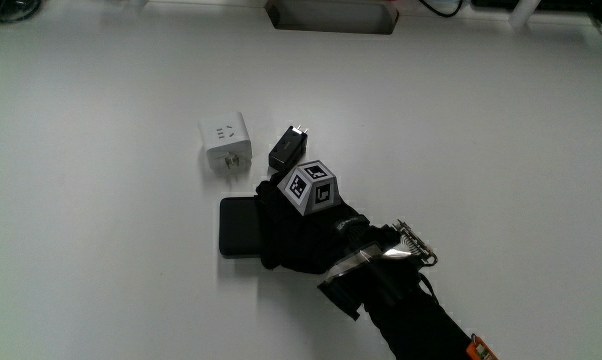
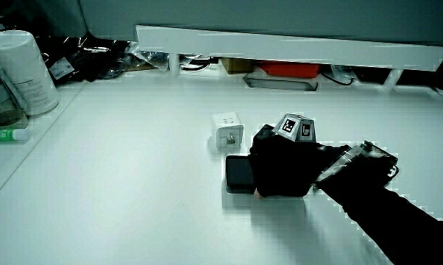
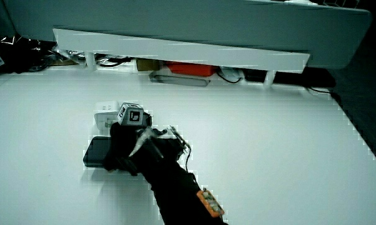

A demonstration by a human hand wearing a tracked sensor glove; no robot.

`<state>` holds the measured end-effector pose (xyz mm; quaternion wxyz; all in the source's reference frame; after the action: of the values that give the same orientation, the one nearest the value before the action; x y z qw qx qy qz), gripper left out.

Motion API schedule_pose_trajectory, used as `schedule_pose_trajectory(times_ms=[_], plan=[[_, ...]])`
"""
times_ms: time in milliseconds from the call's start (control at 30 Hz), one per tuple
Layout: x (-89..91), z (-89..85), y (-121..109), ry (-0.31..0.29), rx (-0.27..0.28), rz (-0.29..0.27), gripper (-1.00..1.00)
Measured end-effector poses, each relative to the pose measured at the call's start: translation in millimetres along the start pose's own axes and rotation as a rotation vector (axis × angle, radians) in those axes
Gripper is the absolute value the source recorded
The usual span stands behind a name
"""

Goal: Place battery

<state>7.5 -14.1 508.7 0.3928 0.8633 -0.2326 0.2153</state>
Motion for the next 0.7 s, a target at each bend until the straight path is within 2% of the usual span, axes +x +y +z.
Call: schedule_pose_trajectory(times_ms=[200, 267, 367, 400, 433, 500, 533, 633, 667, 700], plan=[[6.4, -10.6, 9, -0.011, -0.012, -0.034, 0.00], [8.5, -15.2, 12, -0.012, -0.042, -0.038, 0.00], [10.0, -16.4, 12, 0.001, -0.021, -0.059, 0.00], [11.2, -17.4, 14, 0.000, -0.017, -0.049, 0.00], [9.1, -16.2, 13, -0.010, -0.016, -0.041, 0.00], [9.1, -16.4, 13, 0.009, -0.028, -0.045, 0.00], [9.8, -16.6, 12, 0.004, -0.014, -0.055, 0.00], [9.3, -17.2, 11, 0.023, -0.026, -0.042, 0.00], [11.2, -19.9, 12, 0.011, -0.021, -0.057, 0.00], [12.1, -21.8, 13, 0.016, -0.031, -0.053, -0.06]])
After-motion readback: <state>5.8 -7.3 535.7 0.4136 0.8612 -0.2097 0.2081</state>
